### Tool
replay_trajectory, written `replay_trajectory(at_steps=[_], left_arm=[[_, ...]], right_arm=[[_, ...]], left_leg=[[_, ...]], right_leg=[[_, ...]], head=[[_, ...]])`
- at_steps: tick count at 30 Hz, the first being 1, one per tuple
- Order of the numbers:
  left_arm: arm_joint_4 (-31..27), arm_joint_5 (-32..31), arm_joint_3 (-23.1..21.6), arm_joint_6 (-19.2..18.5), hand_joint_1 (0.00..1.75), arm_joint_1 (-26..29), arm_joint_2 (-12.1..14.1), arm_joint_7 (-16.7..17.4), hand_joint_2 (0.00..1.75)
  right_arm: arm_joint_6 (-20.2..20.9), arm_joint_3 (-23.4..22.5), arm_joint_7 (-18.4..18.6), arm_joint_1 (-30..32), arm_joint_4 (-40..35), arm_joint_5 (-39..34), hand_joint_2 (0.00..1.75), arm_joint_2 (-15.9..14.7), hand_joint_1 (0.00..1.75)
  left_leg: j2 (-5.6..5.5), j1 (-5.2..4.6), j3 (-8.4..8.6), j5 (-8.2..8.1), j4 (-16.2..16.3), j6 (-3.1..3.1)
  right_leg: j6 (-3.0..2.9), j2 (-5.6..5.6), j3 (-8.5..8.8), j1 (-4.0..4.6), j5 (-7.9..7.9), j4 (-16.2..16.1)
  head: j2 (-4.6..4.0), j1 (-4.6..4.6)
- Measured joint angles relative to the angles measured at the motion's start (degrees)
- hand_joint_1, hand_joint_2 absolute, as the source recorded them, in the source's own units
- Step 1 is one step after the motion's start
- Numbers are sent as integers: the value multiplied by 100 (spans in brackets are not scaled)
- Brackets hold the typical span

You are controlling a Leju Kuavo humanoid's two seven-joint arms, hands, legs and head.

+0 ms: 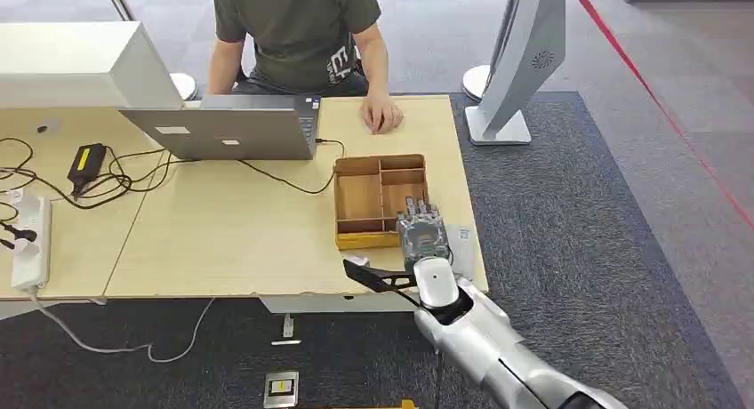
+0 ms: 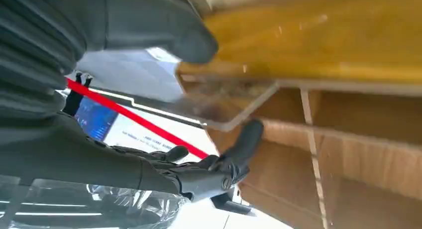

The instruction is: Pass the card to the sensor for recognition and then transmit it.

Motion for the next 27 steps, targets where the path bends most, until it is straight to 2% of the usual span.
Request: replay_trajectory(at_steps=[27], left_arm=[[0,-107,0,-66,0,2,2,20,0]], right_arm=[[122,111,-7,-38,-190,-242,175,0,175]], left_leg=[[1,1,0,0,0,0]], right_leg=[[0,0,0,2,0,0]], head=[[0,0]])
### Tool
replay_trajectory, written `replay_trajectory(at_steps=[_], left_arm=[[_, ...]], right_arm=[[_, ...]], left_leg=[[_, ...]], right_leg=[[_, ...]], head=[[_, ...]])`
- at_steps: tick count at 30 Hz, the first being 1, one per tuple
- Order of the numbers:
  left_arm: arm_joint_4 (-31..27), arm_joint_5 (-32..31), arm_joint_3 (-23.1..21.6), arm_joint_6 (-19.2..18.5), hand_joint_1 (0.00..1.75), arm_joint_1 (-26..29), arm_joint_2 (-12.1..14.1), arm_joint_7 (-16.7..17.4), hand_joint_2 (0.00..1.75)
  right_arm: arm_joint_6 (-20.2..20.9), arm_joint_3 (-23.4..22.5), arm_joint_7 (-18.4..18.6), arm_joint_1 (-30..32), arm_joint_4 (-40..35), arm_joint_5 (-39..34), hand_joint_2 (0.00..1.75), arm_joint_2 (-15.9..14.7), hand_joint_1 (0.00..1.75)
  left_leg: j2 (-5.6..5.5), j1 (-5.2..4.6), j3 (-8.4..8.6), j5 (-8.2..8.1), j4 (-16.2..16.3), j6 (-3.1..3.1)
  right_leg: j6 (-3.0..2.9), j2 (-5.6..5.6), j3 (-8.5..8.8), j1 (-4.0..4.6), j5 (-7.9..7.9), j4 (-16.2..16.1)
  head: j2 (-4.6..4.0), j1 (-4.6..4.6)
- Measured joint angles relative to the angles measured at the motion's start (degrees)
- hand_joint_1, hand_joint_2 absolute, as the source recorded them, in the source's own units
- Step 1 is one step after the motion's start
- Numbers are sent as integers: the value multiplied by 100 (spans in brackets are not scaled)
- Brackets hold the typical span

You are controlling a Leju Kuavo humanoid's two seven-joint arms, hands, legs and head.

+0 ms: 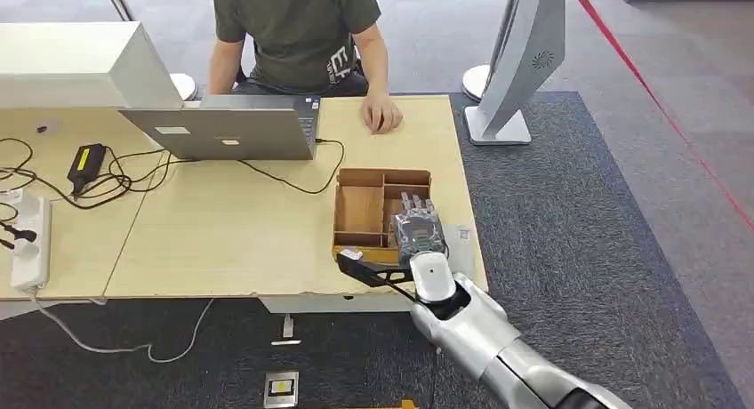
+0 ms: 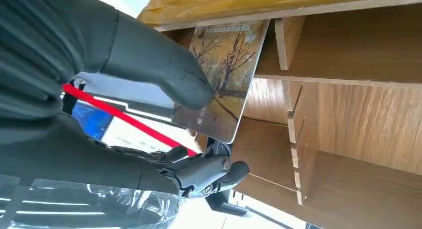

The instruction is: Pass the card to the sensor for recognition and then transmit it.

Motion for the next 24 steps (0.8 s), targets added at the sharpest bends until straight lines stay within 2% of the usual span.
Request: replay_trajectory(at_steps=[8,17,24], left_arm=[[2,-55,-59,-52,0,0,4,0,0],[2,-72,-109,-48,0,1,4,-72,0],[2,-57,-109,-48,0,0,7,-81,0]], right_arm=[[-28,48,26,-6,-136,-92,175,-68,175],[-79,120,-4,-271,-756,111,175,-243,175],[-280,162,-90,-340,-857,181,175,-304,175]], left_leg=[[0,0,-1,0,0,0],[0,0,-1,0,1,0],[-1,0,-2,0,1,0]], right_leg=[[0,0,0,0,1,0],[-1,0,0,0,1,0],[-1,0,-1,0,1,0]], head=[[0,-2],[0,0],[0,0]])
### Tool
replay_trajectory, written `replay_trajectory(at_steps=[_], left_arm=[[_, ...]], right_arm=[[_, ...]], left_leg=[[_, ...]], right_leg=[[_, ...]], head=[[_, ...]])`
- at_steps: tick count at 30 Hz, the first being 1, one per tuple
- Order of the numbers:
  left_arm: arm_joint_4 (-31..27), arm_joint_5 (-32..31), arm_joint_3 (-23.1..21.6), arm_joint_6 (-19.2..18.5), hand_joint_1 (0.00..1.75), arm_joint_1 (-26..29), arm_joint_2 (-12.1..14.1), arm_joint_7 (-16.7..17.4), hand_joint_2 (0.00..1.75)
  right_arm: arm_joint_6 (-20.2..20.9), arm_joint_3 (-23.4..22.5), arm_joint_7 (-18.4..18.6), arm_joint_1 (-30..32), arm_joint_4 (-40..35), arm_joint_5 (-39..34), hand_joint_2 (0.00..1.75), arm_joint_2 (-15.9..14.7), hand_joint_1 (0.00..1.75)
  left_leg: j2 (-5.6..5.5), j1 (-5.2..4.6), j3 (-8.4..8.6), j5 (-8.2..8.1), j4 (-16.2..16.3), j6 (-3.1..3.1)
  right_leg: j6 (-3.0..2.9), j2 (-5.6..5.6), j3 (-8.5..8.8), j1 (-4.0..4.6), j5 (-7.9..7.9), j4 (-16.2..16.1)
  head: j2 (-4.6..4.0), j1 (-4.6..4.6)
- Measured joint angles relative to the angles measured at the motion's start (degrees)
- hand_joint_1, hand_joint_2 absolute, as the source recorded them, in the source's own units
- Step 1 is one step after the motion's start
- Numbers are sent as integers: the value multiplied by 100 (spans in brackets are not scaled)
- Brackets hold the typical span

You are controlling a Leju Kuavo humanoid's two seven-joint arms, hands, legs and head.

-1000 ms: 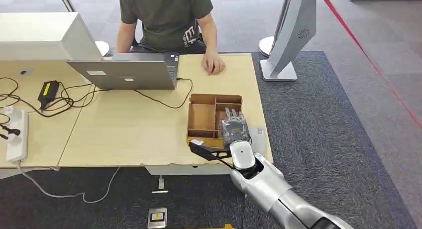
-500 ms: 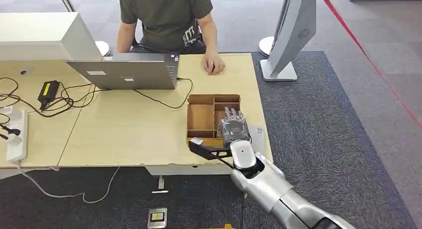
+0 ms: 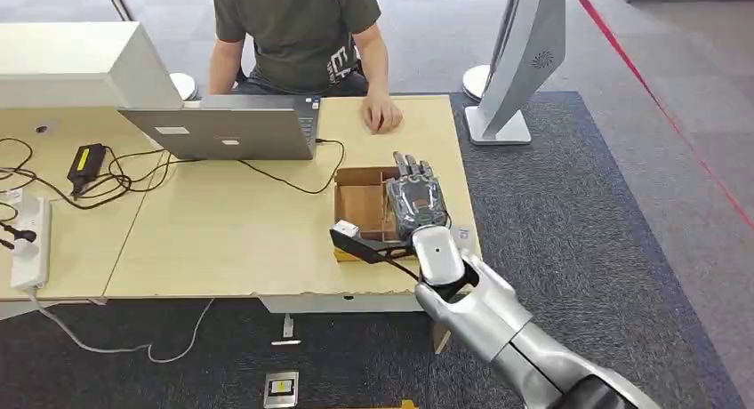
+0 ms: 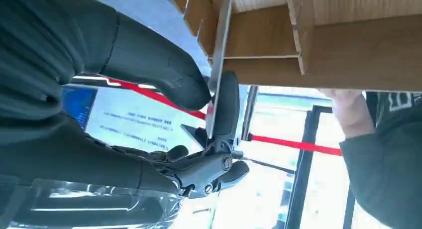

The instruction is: Pass the card to the sensor for recognition and then transmit it.

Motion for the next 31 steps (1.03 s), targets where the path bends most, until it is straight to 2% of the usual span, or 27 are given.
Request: replay_trajectory(at_steps=[6,14,16,18,20,24,31], left_arm=[[0,-28,0,18,0,0,2,0,0],[0,-39,0,17,0,0,2,-2,0],[0,-55,-2,6,0,0,2,-4,0],[0,-90,-9,-20,0,-2,4,37,0],[0,-109,-28,-31,0,-3,13,50,0],[0,-155,-42,-31,0,-2,26,50,0],[0,-297,-120,-92,0,-5,46,87,0]], right_arm=[[-219,24,-92,-32,15,17,175,-22,175],[-267,33,-182,-58,55,-132,175,-22,175],[-299,22,-420,-59,68,-613,175,-11,175],[-284,-11,-733,-73,114,-1547,175,33,175],[-273,-50,-885,-148,197,-2248,175,99,175],[-251,-55,-833,-486,343,-2660,175,144,175],[-80,0,-312,-1051,459,-2962,175,166,175]], left_leg=[[0,0,0,0,0,0],[0,0,-1,0,0,0],[0,0,-1,0,0,0],[0,0,-1,0,0,0],[0,0,-4,0,0,0],[-1,1,-2,1,0,0],[-1,0,-5,1,1,0]], right_leg=[[0,0,0,0,0,0],[0,0,0,0,0,0],[0,0,0,0,0,0],[0,0,0,0,0,1],[0,0,-3,0,0,2],[0,0,-2,0,1,2],[0,0,-5,0,3,2]], head=[[0,0],[2,0],[0,0],[0,0],[2,0],[0,0],[0,-2]])
